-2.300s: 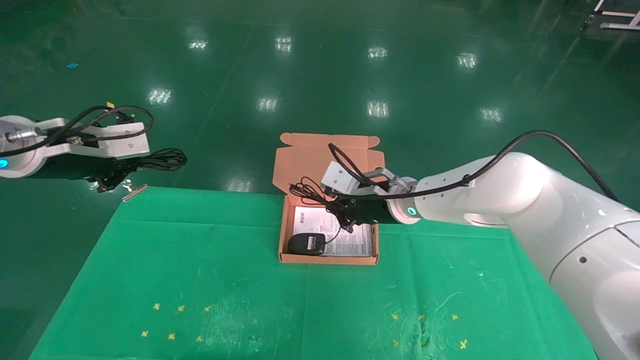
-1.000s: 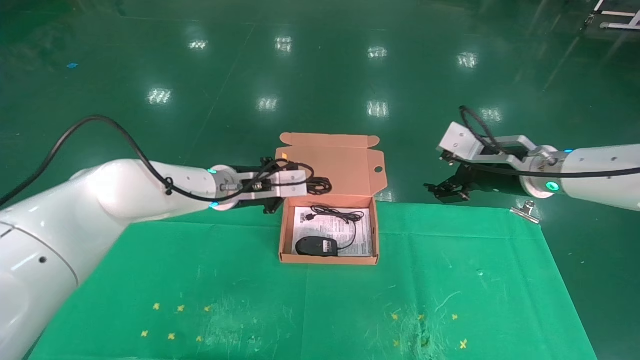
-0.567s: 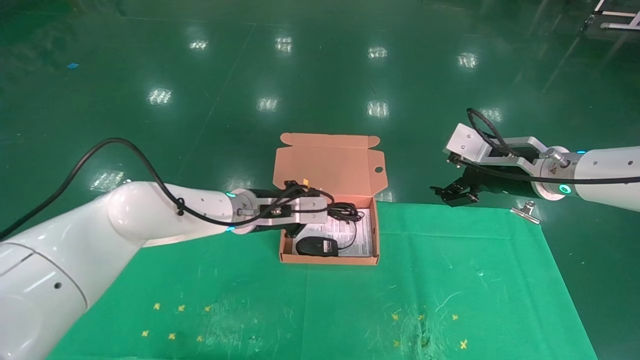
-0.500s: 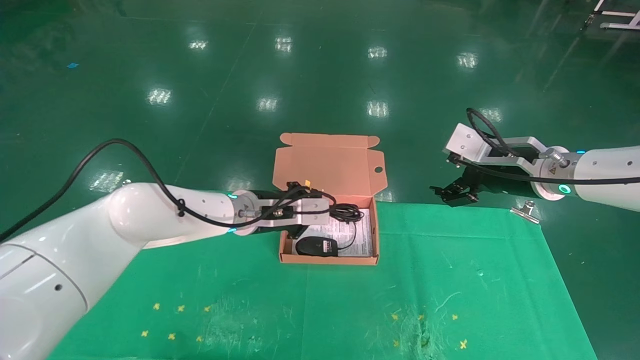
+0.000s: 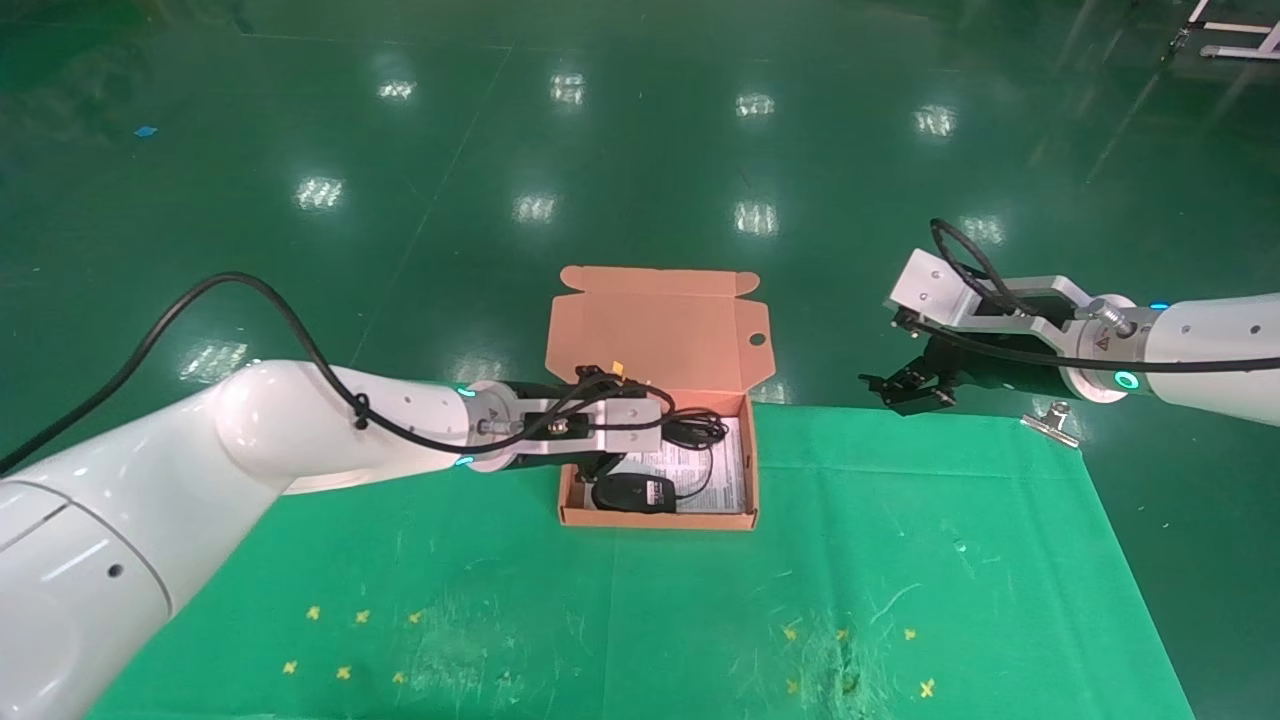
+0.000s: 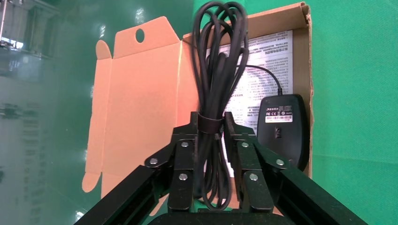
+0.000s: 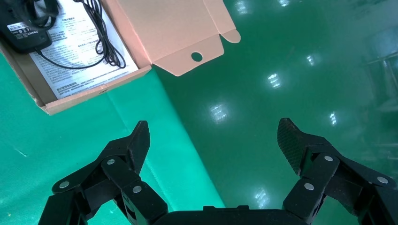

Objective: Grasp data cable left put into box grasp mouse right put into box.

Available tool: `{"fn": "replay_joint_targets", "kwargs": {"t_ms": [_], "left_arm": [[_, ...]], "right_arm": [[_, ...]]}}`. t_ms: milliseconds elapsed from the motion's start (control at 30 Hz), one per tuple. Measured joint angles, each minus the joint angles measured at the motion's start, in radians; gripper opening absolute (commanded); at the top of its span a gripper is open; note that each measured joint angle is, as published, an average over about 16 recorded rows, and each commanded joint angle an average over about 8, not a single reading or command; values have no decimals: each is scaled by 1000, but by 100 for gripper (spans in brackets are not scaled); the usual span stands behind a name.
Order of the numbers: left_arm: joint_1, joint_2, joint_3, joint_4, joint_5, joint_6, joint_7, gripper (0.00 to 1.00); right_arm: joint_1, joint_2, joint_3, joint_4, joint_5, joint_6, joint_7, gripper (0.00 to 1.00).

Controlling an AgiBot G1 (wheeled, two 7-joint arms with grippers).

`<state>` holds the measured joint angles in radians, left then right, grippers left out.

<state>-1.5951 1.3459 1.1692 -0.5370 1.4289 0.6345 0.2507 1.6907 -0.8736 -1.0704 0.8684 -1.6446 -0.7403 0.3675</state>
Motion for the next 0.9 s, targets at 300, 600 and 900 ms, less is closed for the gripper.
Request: {"fn": "replay_joint_targets", "kwargs": {"t_ms": [300,600,900], "left_arm": [[-47,-121,-3,-130,22,4,-120,100],[-117,-246,-5,-301,85,-32,-256,100],[-94,-315,-72,-387,54,17,-300,100]], "right_arm": [[19,1,10,16,-4,16,2,100],[58,3,18,48,-31,34,-5,100],[27,20,69,86,12,-20,-27,100]]}}
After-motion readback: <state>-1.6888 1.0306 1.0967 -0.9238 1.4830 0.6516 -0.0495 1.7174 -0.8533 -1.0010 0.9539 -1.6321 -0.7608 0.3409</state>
